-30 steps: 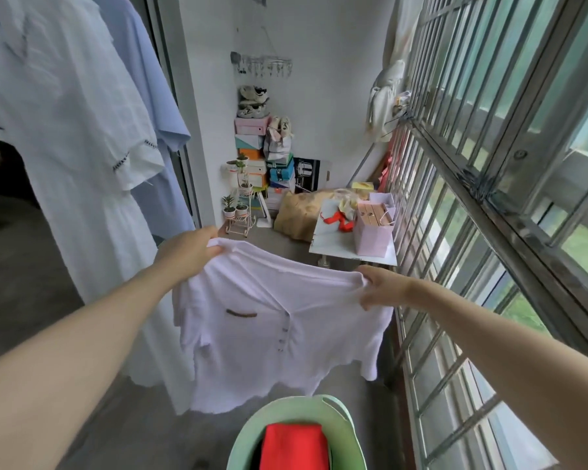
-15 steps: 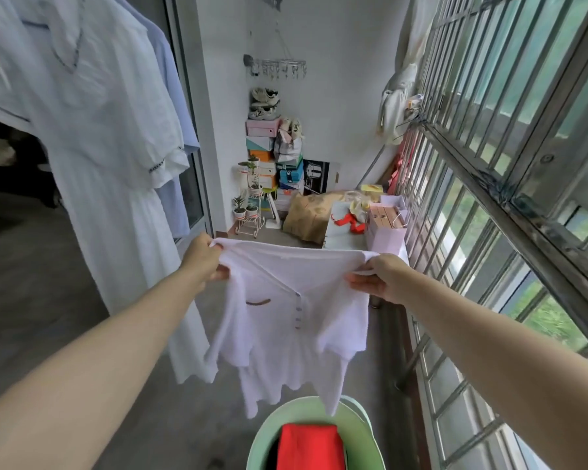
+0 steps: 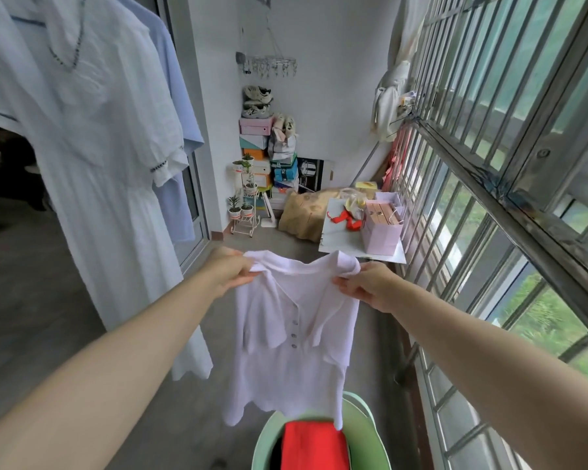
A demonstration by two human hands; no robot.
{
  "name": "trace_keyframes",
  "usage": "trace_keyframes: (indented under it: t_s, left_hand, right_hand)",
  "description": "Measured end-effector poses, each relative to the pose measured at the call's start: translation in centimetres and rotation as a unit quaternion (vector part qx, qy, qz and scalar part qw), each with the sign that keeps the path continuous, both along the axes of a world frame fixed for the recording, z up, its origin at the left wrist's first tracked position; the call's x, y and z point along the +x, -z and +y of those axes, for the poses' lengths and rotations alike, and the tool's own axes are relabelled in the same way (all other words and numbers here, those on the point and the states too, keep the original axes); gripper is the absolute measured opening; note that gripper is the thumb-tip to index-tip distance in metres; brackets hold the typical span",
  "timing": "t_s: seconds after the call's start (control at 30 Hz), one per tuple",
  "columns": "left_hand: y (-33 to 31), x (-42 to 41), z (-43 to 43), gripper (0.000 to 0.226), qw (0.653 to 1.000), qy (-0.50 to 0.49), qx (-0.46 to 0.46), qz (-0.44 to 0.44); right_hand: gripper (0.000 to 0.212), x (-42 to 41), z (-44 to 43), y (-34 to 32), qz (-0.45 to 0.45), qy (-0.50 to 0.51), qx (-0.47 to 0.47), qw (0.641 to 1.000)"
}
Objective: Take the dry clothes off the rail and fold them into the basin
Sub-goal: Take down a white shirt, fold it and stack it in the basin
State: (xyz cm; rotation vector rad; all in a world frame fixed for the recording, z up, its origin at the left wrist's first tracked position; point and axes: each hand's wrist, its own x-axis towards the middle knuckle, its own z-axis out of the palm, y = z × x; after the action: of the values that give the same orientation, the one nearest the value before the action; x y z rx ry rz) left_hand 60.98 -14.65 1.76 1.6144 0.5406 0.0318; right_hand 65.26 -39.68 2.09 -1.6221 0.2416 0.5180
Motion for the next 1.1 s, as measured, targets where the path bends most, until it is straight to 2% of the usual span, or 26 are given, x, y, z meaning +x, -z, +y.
trace_keyframes:
  t_s: [0.07, 0.17, 0.2, 0.23, 0.3, 0.37, 0.43, 0.5, 0.6, 0.67, 0.73, 0.77, 0.83, 1.03, 1.1]
  left_hand:
    - [0.7, 0.2, 0.1, 0.031, 0.999, 0.011, 0.053, 0.002]
    - [1.3, 0.3, 0.4, 0.019, 0.992, 0.014, 0.129, -0.009]
    - [1.5, 0.4, 0.5, 0.018, 0.988, 0.005, 0.156, -0.016]
    - [1.6, 0.5, 0.5, 0.017, 0.982, -0.004, 0.186, -0.02]
    - [1.5, 0.6, 0.2, 0.01, 0.971, -0.014, 0.236, -0.028]
    - [1.5, 0.8, -0.1, 0.01, 0.958, -0.013, 0.284, -0.025]
    - [1.2, 1.0, -0.4, 0.008, 0.94, -0.006, 0.342, 0.009]
    - [1.0, 1.3, -0.6, 0.016, 0.928, -0.015, 0.37, 0.043]
    - [0.8, 1.8, -1.3, 0.032, 0.936, -0.047, 0.341, 0.076]
    - [0.6, 2.2, -2.0, 0.032, 0.974, -0.081, 0.2, 0.066]
    - [0.1, 2.2, -2.9, 0.03, 0.993, -0.102, -0.006, 0.061]
    - [-0.2, 2.1, -3.4, 0.033, 0.989, -0.108, -0.085, 0.055]
    - [-0.3, 2.3, -4.3, 0.039, 0.98, -0.116, -0.16, 0.034]
    - [-0.5, 2.6, -7.1, 0.051, 0.98, -0.073, -0.184, 0.027]
    - [-0.7, 2.6, -7.8, 0.047, 0.981, -0.045, -0.185, 0.023]
  right_hand:
    - [0.037, 0.0, -0.1, 0.3, -0.007, 0.017, -0.029, 0.999]
    - [0.011, -0.1, -0.4, 0.7, -0.072, 0.012, -0.134, 0.988]
    - [0.005, -0.1, -0.5, 0.9, -0.117, -0.004, -0.199, 0.973]
    - [0.004, 0.0, -0.6, 1.0, -0.169, -0.024, -0.285, 0.943]
    - [0.017, -0.1, -0.7, 1.0, -0.251, -0.057, -0.432, 0.864]
    - [0.025, 0.1, -0.7, 1.1, -0.285, -0.059, -0.488, 0.823]
    - [0.023, 0.4, -0.7, 1.1, -0.288, -0.054, -0.498, 0.817]
    - [0.023, 0.7, -0.8, 1.0, -0.267, -0.06, -0.471, 0.839]
    - [0.026, 1.1, -0.6, 1.0, -0.209, -0.035, -0.343, 0.915]
    - [0.019, 1.1, -0.1, 1.0, -0.161, -0.002, -0.258, 0.953]
    - [0.006, 1.0, 0.3, 1.0, -0.101, 0.035, -0.188, 0.976]
    - [0.002, 0.9, 0.5, 0.9, -0.073, 0.052, -0.16, 0.983]
    - [0.008, 0.8, 0.9, 0.7, -0.045, 0.071, -0.132, 0.988]
    - [0.01, 0.3, 2.5, -0.1, -0.026, 0.052, -0.066, 0.996]
    - [0.01, 0.1, 3.1, -0.4, -0.024, 0.038, -0.045, 0.998]
